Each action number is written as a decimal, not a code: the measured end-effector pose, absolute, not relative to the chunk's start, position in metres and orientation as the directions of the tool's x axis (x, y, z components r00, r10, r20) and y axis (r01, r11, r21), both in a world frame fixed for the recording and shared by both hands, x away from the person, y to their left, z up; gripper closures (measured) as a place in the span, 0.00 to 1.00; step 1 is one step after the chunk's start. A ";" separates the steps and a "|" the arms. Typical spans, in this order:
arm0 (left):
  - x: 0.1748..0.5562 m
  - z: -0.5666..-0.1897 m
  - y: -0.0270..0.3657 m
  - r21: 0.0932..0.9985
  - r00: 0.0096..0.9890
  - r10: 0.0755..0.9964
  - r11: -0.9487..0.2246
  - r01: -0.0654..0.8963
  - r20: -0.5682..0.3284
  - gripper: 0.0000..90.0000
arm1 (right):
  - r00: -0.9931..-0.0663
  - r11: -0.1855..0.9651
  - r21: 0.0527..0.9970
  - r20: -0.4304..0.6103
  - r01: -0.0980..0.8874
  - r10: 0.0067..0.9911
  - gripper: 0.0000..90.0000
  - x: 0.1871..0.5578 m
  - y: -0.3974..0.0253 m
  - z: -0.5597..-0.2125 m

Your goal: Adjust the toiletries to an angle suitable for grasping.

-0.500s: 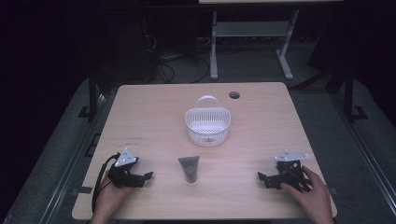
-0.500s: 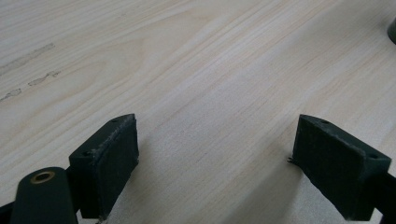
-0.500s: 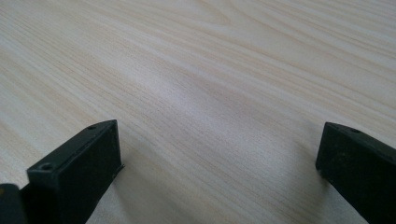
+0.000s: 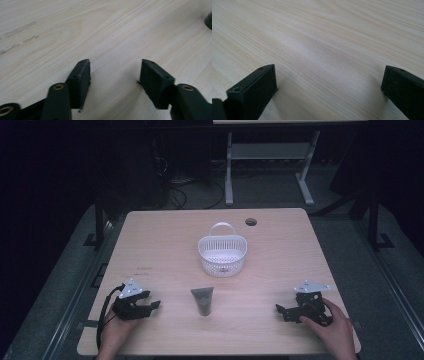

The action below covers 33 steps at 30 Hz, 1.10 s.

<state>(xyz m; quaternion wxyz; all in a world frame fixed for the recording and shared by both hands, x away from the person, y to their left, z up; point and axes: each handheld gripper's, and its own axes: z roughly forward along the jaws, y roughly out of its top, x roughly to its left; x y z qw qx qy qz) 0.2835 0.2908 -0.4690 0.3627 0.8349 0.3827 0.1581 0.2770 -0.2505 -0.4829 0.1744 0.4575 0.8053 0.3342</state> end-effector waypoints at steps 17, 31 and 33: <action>0.272 -0.441 0.283 0.713 0.679 0.729 -0.431 0.553 -0.086 0.93 | -0.507 0.348 0.697 0.027 0.627 0.861 0.00 0.274 -0.250 -0.483; 0.260 -0.415 0.278 0.722 0.689 0.713 -0.409 0.558 -0.129 1.00 | -0.507 0.347 0.697 0.027 0.628 0.862 0.00 0.274 -0.250 -0.483; 0.259 -0.412 0.276 0.726 0.695 0.707 -0.408 0.554 -0.133 1.00 | -0.507 0.347 0.697 0.027 0.628 0.862 0.00 0.274 -0.250 -0.483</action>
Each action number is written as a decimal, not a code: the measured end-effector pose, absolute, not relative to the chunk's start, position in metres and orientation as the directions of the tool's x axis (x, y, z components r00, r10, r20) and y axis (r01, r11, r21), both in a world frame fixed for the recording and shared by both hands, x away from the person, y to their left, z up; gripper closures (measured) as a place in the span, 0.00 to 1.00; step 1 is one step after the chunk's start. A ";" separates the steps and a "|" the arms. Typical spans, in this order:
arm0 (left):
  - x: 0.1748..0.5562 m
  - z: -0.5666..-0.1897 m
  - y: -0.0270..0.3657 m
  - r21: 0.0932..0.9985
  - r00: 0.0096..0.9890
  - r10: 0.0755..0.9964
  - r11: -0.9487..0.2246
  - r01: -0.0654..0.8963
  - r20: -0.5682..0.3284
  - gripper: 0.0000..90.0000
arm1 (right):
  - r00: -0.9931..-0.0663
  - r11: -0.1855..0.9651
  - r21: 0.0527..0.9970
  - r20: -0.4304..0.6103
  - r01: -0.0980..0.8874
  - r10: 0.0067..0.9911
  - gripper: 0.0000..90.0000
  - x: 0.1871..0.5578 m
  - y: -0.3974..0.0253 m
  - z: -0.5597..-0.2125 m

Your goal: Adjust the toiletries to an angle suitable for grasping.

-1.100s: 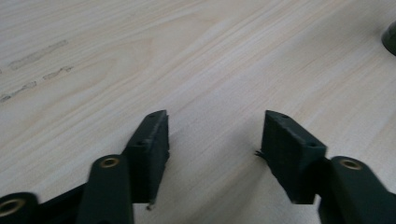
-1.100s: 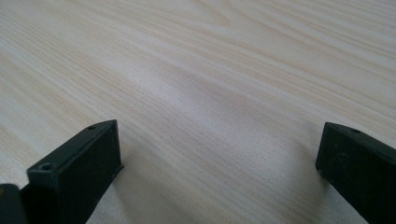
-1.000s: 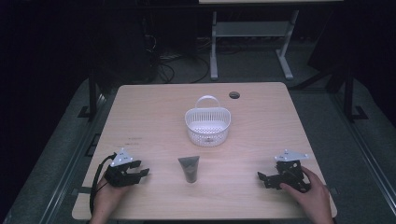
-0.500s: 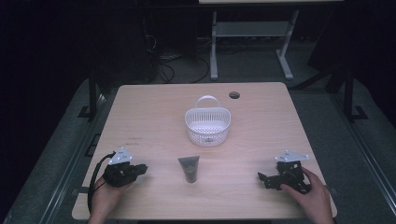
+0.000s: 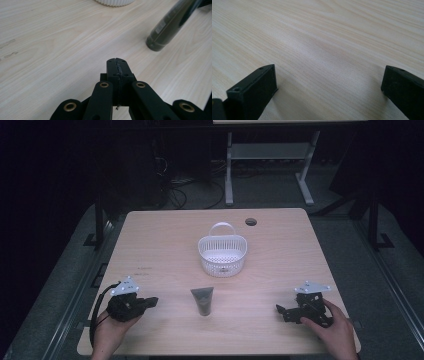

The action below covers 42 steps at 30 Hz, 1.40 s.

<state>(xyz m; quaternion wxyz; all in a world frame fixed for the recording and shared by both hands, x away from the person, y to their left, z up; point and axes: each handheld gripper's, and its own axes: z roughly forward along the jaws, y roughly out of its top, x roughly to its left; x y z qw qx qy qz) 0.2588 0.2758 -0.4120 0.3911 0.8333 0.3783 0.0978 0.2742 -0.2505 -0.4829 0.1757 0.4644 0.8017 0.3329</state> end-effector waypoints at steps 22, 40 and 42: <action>0.250 -0.375 0.244 0.748 0.778 0.612 -0.449 0.488 -0.141 1.00 | -0.507 0.348 0.697 0.026 0.627 0.861 0.00 0.274 -0.251 -0.483; 0.249 -0.358 0.221 0.769 0.815 0.558 -0.449 0.455 -0.157 1.00 | -0.507 0.348 0.697 0.027 0.627 0.862 0.00 0.274 -0.250 -0.483; 0.249 -0.357 0.219 0.770 0.818 0.554 -0.450 0.452 -0.156 1.00 | -0.507 0.348 0.697 0.027 0.627 0.861 0.00 0.274 -0.251 -0.483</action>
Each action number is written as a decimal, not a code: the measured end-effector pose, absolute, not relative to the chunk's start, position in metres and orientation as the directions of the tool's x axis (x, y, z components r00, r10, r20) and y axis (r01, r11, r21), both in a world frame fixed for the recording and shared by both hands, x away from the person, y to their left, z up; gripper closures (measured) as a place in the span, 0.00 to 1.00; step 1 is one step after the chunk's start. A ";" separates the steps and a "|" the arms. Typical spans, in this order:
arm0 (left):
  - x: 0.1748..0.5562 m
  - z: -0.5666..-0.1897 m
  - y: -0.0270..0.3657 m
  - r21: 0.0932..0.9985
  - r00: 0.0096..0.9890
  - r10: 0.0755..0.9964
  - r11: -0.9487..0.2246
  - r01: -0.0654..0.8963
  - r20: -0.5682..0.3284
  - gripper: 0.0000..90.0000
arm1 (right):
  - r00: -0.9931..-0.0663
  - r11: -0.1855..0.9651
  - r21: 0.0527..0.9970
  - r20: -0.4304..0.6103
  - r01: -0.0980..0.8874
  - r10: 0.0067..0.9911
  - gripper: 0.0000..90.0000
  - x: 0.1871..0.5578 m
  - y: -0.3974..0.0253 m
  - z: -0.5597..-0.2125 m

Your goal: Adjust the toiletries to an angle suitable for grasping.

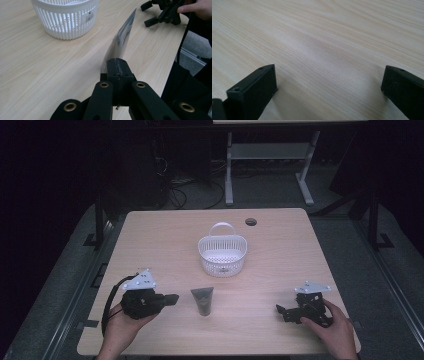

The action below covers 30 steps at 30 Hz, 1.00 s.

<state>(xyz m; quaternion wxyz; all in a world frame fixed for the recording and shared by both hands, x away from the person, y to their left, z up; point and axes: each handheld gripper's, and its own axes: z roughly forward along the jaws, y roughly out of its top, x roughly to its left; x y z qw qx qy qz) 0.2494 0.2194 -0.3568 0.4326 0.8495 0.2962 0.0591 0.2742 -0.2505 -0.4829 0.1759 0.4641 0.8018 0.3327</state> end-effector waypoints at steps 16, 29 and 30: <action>0.254 -0.350 0.197 0.777 0.848 0.510 -0.471 0.418 -0.147 1.00 | -0.507 0.348 0.696 0.027 0.628 0.861 0.00 0.274 -0.251 -0.483; 0.262 -0.351 0.185 0.771 0.856 0.501 -0.491 0.405 -0.130 1.00 | -0.507 0.348 0.697 0.026 0.627 0.861 0.00 0.274 -0.251 -0.483; 0.262 -0.351 0.185 0.771 0.856 0.501 -0.491 0.405 -0.130 1.00 | -0.507 0.348 0.697 0.026 0.627 0.861 0.00 0.274 -0.251 -0.483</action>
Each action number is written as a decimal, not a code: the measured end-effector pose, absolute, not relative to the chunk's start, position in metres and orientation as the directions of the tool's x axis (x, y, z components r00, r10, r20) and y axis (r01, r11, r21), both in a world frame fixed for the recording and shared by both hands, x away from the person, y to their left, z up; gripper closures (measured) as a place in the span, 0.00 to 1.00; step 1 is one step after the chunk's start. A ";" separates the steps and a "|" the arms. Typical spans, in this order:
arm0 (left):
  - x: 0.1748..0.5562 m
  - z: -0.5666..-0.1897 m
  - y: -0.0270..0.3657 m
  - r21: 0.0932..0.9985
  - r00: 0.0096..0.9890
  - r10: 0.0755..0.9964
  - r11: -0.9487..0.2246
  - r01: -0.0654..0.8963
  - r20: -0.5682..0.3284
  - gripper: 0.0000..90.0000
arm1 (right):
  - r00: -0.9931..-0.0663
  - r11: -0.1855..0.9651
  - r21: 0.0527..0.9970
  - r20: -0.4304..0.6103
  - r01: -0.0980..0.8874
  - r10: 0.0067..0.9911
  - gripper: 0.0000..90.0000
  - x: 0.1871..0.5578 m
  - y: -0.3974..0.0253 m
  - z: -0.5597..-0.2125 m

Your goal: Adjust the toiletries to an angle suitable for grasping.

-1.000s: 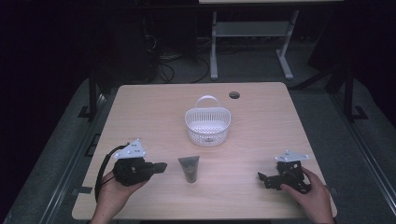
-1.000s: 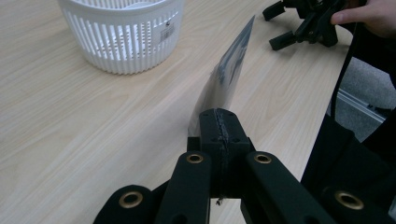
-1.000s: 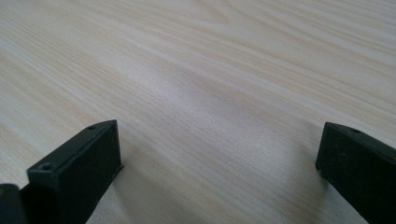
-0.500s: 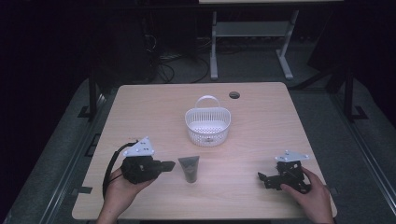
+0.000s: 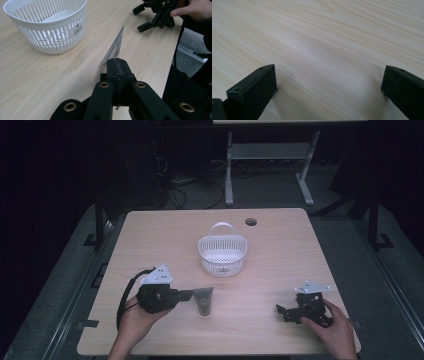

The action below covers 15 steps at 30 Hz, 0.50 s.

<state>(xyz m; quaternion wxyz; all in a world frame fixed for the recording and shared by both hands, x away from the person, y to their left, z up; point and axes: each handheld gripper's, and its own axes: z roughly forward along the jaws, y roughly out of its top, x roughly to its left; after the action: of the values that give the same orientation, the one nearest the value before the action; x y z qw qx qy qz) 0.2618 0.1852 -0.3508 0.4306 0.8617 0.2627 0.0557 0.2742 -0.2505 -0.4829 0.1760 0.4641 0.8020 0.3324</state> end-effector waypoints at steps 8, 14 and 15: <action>0.268 -0.353 0.185 0.767 0.853 0.508 -0.497 0.406 -0.122 1.00 | -0.508 0.349 0.696 0.026 0.627 0.861 0.00 0.274 -0.251 -0.483; 0.272 -0.353 0.185 0.765 0.850 0.514 -0.500 0.406 -0.116 1.00 | -0.508 0.349 0.696 0.026 0.628 0.861 0.00 0.274 -0.251 -0.483; 0.272 -0.353 0.185 0.765 0.850 0.514 -0.500 0.406 -0.116 1.00 | -0.508 0.349 0.696 0.026 0.628 0.861 0.00 0.274 -0.251 -0.483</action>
<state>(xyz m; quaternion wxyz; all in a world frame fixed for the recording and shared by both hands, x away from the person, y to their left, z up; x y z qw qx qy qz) 0.2720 0.1848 -0.3535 0.4231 0.8637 0.2665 0.0637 0.2742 -0.2506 -0.4828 0.1759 0.4640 0.8022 0.3321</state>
